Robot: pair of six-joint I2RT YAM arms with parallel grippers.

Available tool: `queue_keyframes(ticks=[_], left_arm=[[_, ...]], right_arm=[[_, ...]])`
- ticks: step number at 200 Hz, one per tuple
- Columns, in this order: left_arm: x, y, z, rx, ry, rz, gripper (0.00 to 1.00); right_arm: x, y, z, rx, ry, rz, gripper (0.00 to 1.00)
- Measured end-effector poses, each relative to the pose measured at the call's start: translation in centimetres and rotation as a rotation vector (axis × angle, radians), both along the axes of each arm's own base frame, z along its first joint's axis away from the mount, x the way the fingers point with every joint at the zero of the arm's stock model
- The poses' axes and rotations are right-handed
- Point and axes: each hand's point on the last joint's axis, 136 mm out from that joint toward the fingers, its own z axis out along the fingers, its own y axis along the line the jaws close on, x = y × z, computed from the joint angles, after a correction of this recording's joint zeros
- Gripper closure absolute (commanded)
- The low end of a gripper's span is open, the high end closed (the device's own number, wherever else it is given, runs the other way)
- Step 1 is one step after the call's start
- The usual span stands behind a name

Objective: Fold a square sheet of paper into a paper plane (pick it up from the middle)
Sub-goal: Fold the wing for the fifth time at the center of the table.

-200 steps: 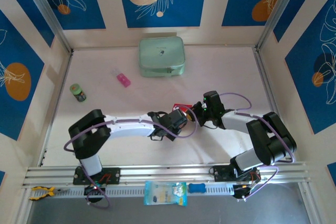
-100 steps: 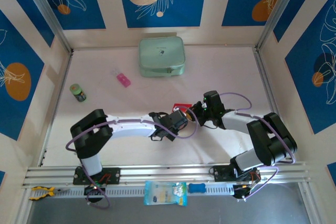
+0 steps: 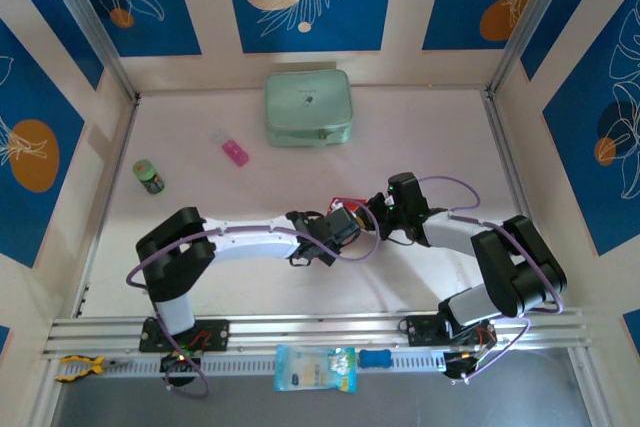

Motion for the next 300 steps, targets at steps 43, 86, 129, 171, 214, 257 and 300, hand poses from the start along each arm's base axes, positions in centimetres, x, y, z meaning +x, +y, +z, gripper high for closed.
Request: queue_keyframes(ticks=[43,86,129,171,214,257,300], left_arm=[[0.07,0.19,-0.01,0.010,-0.005,0.002,0.73],[0.14,0.32,-0.26,0.026,-0.005,0.004,0.75],[0.12,0.35,-0.28,0.029,-0.004,0.003,0.78],[0.13,0.34,-0.28,0.029,-0.004,0.004,0.79],[0.12,0.32,-0.28,0.027,-0.003,0.004,0.77],[0.15,0.26,-0.22,0.025,-0.003,0.006,0.77],[0.19,0.18,-0.13,0.022,-0.005,0.006,0.75]], right_arm=[[0.00,0.00,0.00,0.000,0.000,0.000,0.97],[0.00,0.00,0.00,0.000,0.000,0.000,0.97],[0.00,0.00,0.00,0.000,0.000,0.000,0.97],[0.00,0.00,0.00,0.001,0.002,-0.002,0.97],[-0.04,0.05,0.00,0.001,0.002,0.000,0.97],[-0.09,0.13,0.00,0.001,0.002,0.002,0.97],[-0.11,0.14,-0.01,0.001,0.002,0.003,0.97]])
